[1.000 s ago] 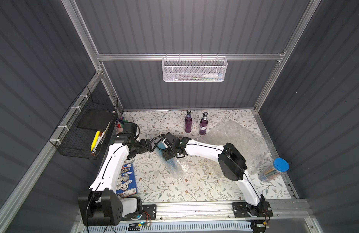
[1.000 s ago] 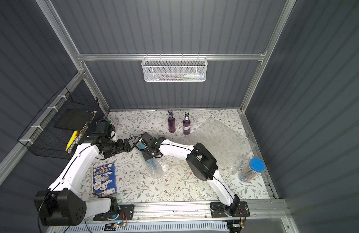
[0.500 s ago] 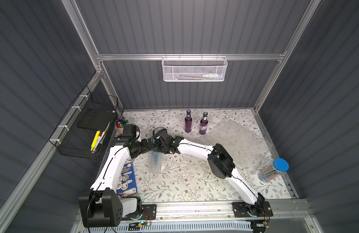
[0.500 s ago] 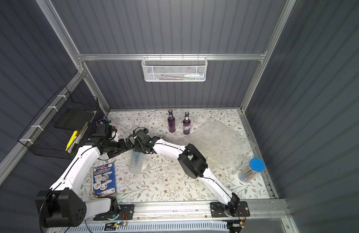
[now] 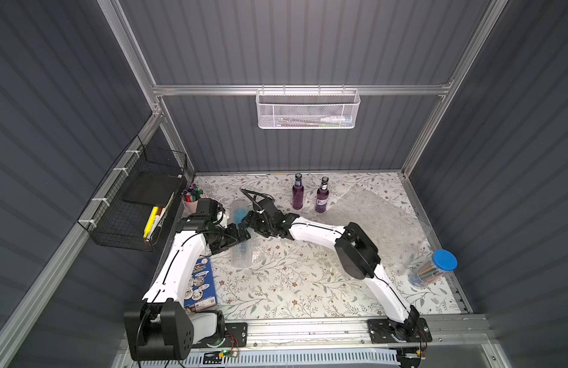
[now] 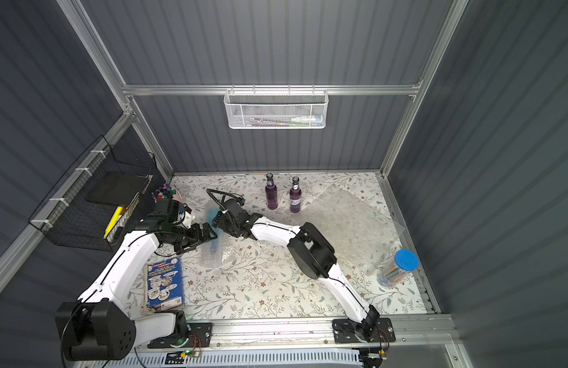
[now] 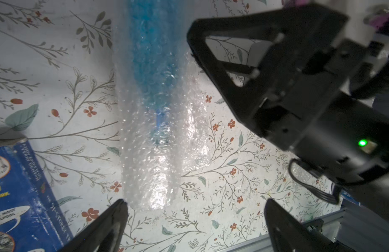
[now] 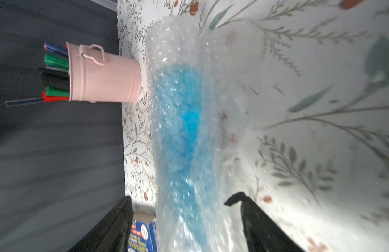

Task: Wrap wine bottles in bubble wrap
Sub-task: Move the bubble wrap to the center of the board.

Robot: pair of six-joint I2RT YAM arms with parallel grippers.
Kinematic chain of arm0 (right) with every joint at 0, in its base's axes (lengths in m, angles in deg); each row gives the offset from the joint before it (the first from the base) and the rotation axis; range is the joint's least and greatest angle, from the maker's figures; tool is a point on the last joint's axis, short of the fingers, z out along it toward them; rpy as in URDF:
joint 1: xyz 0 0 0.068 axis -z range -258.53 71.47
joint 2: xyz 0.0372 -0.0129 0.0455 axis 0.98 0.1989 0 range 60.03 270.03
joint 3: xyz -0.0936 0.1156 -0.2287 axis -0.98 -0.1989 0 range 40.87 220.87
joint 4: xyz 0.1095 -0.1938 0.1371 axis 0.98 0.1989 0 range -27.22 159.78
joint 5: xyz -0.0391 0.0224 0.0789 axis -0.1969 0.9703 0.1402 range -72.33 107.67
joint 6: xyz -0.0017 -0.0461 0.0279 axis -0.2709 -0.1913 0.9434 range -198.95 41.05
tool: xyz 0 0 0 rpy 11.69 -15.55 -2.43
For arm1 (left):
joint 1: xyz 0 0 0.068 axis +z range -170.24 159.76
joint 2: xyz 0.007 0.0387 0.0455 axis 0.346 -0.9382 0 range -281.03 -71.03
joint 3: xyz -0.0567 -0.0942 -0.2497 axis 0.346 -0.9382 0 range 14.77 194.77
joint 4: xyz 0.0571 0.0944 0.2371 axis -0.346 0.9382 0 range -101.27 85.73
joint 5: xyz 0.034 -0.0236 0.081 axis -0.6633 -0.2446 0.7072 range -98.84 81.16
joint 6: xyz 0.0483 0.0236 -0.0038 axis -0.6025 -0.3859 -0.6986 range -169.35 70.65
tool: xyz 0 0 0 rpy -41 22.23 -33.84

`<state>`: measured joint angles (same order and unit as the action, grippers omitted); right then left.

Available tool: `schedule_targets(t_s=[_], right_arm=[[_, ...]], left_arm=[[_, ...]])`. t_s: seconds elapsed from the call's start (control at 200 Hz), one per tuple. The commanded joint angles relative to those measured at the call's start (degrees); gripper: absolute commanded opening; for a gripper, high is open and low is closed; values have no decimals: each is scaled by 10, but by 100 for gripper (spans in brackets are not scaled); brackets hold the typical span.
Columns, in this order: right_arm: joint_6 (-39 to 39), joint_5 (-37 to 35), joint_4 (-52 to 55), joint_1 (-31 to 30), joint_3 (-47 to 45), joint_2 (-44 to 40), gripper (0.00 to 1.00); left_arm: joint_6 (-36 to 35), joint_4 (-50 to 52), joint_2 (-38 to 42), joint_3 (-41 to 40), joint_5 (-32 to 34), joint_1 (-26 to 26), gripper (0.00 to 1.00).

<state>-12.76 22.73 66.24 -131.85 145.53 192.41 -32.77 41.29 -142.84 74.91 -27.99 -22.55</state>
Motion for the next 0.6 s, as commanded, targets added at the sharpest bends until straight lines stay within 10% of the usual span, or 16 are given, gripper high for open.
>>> schedule_targets(t_s=[0.0, 0.355, 0.595], right_arm=[[-19, 34, -74, 16, -84, -100, 80], [-127, -41, 117, 86, -398, -401, 83], [-509, -151, 237, 209, -456, -471, 85]], left_arm=[[-23, 7, -4, 4, -52, -2, 99], [15, -58, 3, -25, -149, -28, 99], [73, -147, -35, -44, -135, -110, 99]])
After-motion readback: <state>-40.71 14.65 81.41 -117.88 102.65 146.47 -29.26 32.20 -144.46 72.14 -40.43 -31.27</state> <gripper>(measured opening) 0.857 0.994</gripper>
